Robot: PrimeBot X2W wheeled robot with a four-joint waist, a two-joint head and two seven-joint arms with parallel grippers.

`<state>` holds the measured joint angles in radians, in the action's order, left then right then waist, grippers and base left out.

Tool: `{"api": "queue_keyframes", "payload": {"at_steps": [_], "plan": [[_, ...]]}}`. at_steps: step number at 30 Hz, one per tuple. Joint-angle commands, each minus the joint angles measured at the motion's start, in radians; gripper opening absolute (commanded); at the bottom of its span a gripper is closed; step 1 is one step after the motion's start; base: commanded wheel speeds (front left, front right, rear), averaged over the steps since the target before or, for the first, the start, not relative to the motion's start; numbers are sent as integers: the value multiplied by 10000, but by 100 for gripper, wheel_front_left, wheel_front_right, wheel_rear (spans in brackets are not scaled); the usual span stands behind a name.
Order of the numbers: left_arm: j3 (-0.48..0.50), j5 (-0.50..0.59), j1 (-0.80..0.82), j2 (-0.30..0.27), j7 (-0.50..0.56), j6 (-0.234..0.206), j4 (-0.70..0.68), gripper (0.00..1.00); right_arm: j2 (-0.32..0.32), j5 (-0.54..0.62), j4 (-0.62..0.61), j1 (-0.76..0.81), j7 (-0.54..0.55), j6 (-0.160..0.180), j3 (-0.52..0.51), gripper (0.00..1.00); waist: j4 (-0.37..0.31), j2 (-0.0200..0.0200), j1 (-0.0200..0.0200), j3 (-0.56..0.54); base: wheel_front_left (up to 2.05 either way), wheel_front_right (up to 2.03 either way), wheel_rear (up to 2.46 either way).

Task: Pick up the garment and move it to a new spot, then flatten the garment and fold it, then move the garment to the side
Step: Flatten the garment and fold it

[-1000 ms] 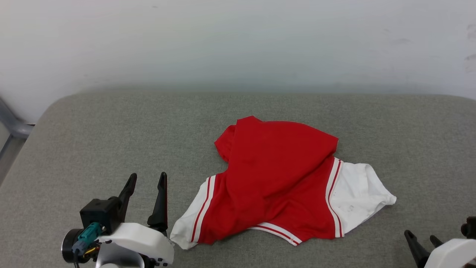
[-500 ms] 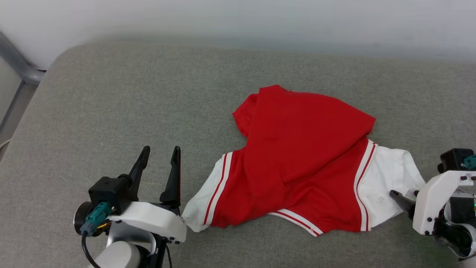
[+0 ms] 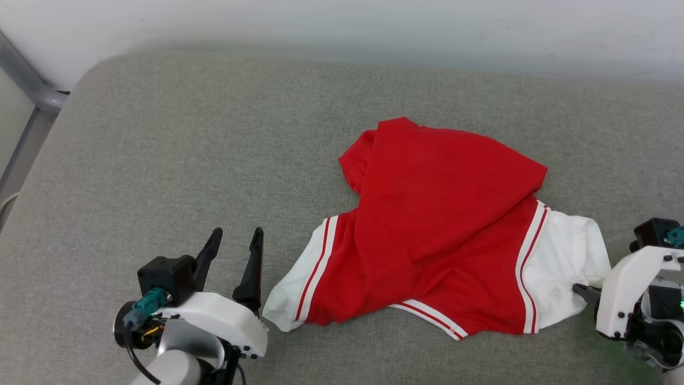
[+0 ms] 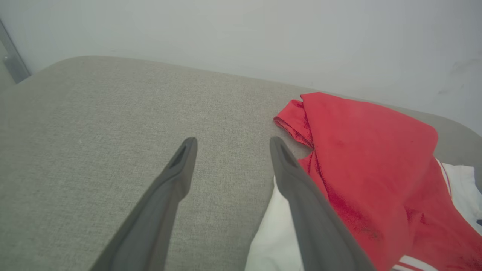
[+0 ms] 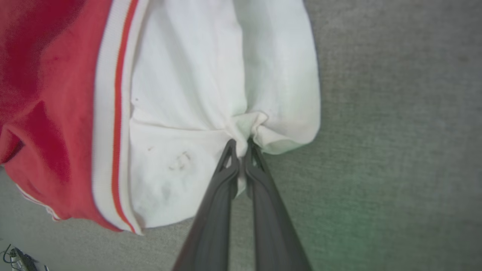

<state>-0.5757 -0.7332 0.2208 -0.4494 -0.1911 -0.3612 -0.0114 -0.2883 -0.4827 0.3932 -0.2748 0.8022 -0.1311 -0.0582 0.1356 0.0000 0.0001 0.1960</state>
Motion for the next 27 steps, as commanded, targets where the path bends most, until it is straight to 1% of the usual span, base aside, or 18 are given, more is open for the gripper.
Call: {"api": "queue_keyframes", "payload": {"at_steps": [1,5,10,13,17,21,23,27], "plan": [[-8,-120,-47,-133,192,93,78,100,100,-24,94,359,-114,7,-26,0,-56,0,-1,-144,0,0,0],[-59,-452,26,-466,967,295,224,100,-200,74,-675,454,-606,12,-632,0,-206,0,-1,-513,0,0,0],[-335,-1085,177,-845,2507,675,324,100,-105,418,-1575,921,-504,10,-1362,0,-448,0,-1,-863,0,0,0],[-660,-1408,402,-1038,3537,1035,417,100,-6,603,-2057,1253,-335,9,-1717,0,-642,0,-1,-969,0,0,0],[-1227,-1652,808,-1174,4827,1575,513,100,186,714,-2655,1483,-87,9,-1829,0,-899,0,-1,-844,0,0,0],[-1993,-1585,1298,-1160,6101,2053,720,100,462,773,-3064,1488,41,9,-1846,0,-1122,0,-1,-535,0,0,0],[-2340,-1559,1495,-1165,6691,2217,958,100,590,839,-3184,1452,37,9,-1812,0,-1205,0,-1,-386,0,0,0],[-2906,-1272,1833,-1216,7541,2364,1583,100,748,896,-3341,1320,46,9,-1765,0,-1322,0,-1,-143,0,0,0]]}}
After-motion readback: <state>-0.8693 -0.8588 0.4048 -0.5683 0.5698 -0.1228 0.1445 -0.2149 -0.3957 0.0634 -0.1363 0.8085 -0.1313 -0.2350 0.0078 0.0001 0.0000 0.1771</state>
